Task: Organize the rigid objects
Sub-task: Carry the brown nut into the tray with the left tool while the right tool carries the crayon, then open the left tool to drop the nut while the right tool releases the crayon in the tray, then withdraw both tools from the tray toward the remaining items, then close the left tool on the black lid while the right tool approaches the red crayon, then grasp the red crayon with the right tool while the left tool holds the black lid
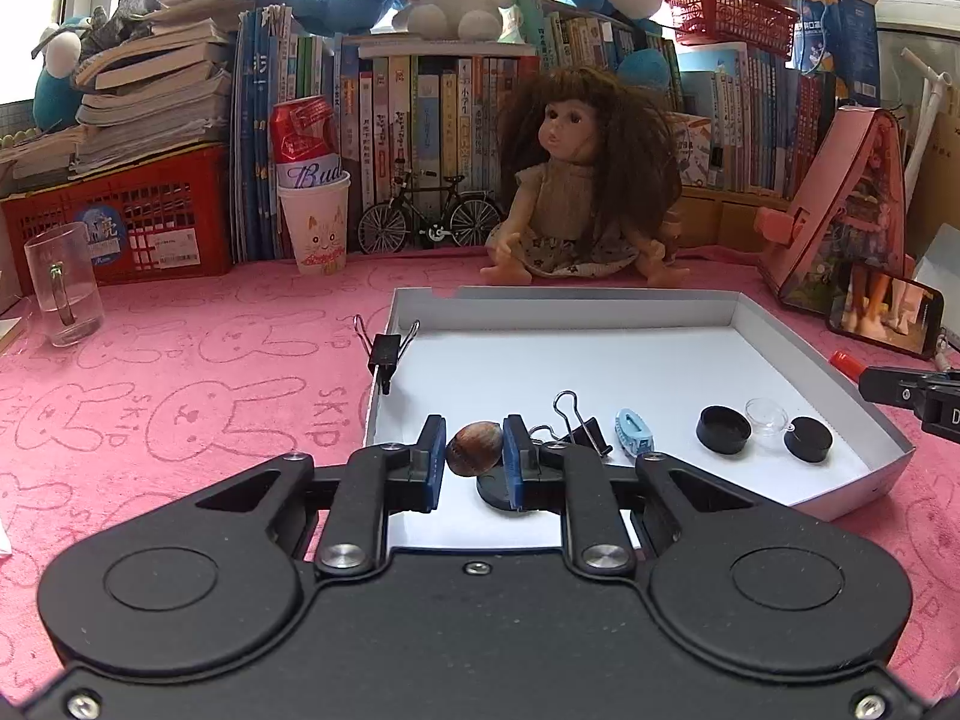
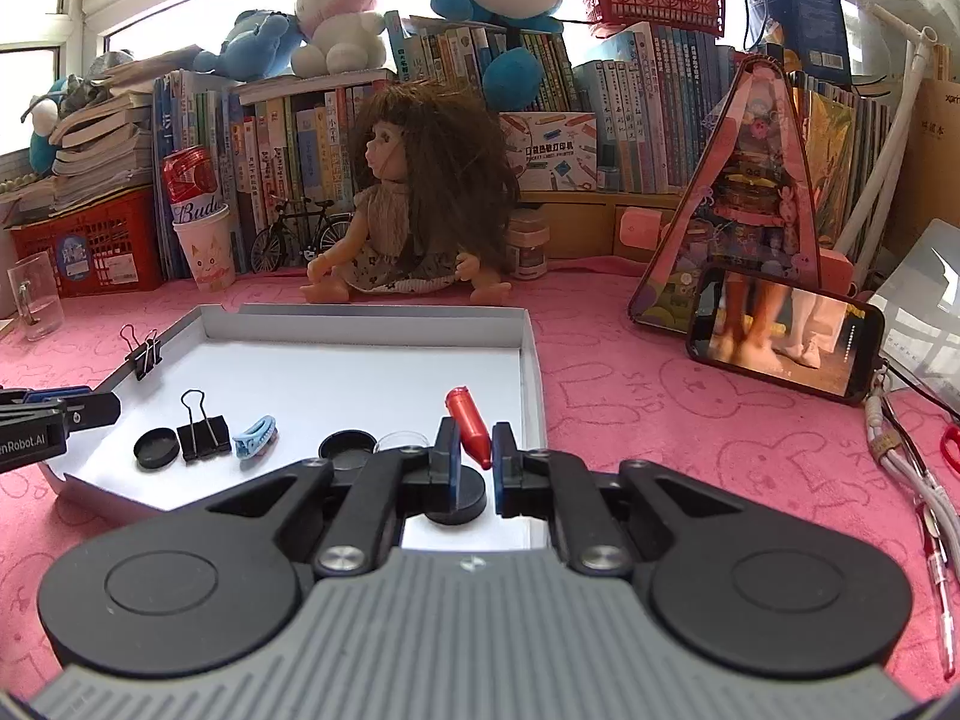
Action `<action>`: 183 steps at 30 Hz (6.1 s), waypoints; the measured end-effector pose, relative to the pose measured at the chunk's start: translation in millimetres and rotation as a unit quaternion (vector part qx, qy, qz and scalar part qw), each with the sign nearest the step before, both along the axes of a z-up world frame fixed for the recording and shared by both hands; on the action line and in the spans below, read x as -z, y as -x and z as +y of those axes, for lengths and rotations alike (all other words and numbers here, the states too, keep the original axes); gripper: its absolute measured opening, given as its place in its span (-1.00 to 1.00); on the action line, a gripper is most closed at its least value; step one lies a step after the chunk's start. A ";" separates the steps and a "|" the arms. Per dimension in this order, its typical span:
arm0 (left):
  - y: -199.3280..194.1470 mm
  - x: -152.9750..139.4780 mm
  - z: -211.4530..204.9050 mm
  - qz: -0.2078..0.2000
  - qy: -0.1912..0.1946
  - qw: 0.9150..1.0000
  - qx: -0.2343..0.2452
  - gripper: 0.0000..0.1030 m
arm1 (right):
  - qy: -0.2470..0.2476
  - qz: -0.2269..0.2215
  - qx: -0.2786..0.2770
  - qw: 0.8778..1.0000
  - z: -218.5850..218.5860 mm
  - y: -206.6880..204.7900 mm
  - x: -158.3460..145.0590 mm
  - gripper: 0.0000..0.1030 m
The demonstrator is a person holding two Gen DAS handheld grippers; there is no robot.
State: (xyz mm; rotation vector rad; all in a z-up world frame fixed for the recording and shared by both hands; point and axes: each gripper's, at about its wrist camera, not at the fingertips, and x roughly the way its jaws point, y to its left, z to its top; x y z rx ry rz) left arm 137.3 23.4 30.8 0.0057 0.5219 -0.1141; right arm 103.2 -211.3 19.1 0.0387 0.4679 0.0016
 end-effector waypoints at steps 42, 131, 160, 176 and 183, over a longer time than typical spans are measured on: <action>-70.2 24.7 -17.6 0.056 0.011 0.998 0.006 -0.62 | -0.036 0.073 -0.011 0.997 -0.7 -65.2 28.4 -0.70; 137.0 30.3 -37.6 0.032 0.038 0.988 0.149 -0.34 | -0.023 0.001 -0.143 0.990 9.1 85.7 42.9 0.84; 128.1 30.0 -24.3 0.028 0.046 0.994 0.094 -0.43 | 0.017 0.012 -0.118 0.993 24.2 83.8 46.5 0.40; 122.0 29.2 -23.1 0.029 0.051 0.995 0.085 -0.43 | 0.039 0.008 -0.163 0.986 47.5 79.9 43.6 -0.17; 119.7 24.4 -23.7 0.021 0.051 0.995 0.084 -0.43 | 0.021 -0.022 -0.147 0.989 46.4 85.6 38.9 -0.71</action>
